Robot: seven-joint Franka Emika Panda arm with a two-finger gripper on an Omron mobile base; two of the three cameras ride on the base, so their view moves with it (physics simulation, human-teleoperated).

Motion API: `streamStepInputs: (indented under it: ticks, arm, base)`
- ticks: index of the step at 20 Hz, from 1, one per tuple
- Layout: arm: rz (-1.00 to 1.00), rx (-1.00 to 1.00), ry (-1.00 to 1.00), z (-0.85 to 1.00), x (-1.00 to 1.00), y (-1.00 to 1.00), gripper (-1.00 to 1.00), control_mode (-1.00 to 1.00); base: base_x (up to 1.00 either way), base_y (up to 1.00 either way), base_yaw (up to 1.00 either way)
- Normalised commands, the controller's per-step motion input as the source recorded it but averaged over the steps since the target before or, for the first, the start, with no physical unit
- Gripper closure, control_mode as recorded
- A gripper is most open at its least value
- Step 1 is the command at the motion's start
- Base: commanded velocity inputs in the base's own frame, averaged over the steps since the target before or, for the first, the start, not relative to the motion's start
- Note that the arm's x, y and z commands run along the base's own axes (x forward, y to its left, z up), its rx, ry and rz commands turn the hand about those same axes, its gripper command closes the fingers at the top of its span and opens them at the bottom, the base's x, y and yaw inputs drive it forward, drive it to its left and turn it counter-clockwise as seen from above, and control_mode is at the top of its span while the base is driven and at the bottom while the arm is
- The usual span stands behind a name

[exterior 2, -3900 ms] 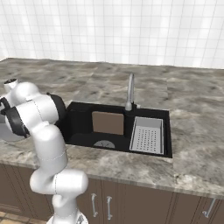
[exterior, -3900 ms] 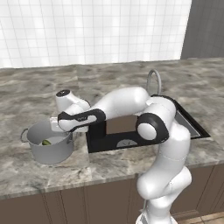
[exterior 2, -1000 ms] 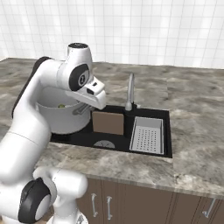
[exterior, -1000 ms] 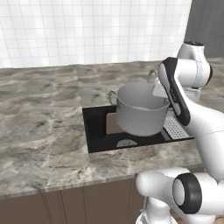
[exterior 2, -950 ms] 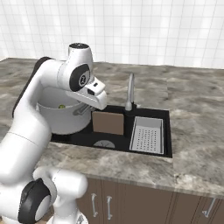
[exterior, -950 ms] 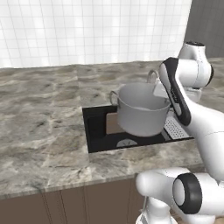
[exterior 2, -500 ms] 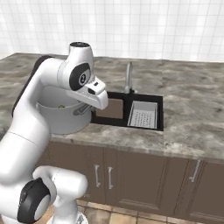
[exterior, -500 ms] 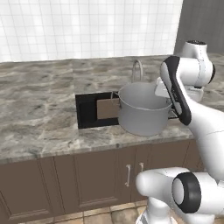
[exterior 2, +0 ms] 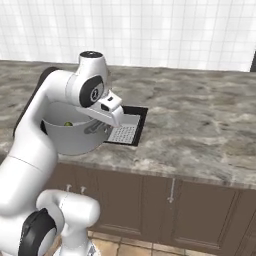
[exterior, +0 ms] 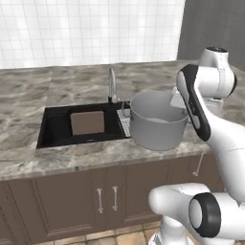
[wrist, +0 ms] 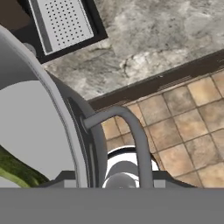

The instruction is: Dump the squash from the pot into the sink. Then turn on the water and wash the squash. Then turn off the water and put the squash back in the pot.

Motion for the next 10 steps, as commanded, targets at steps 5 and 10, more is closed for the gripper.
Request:
streamStepInputs:
  ticks: [5, 10]
  arm:
    - [0.00, 0.00, 0.00, 0.00, 0.00, 0.00, 1.00, 1.00]
    - [0.00, 0.00, 0.00, 0.00, 0.00, 0.00, 1.00, 1.00]
  base:
    - [0.77, -0.40, 0.00]
    - [0.77, -0.08, 0.00]
